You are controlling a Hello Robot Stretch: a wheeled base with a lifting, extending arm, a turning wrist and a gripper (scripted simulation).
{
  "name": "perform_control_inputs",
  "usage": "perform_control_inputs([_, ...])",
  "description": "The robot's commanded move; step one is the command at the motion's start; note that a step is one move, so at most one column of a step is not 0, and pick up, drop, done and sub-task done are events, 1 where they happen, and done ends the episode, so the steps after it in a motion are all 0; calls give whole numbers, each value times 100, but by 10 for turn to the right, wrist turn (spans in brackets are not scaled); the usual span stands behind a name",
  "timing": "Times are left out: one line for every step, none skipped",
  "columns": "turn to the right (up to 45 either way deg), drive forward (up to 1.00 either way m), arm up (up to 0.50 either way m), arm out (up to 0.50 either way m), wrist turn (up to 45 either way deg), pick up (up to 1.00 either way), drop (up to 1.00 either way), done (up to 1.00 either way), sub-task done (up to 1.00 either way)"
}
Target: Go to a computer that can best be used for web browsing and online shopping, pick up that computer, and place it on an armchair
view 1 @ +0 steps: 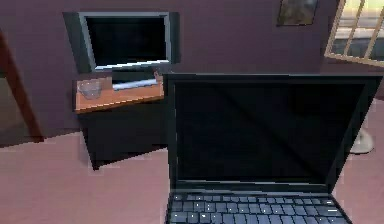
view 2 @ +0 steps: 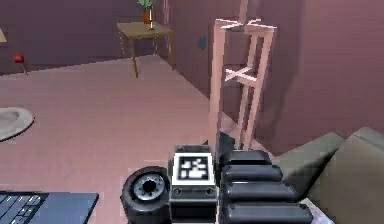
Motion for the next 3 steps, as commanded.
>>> perform_control_inputs([-450,0,0,0,0,0,0,0,0])
perform_control_inputs([-120,0,0,0,0,0,0,0,0])
perform_control_inputs([450,0,0,0,0,0,0,0,0])
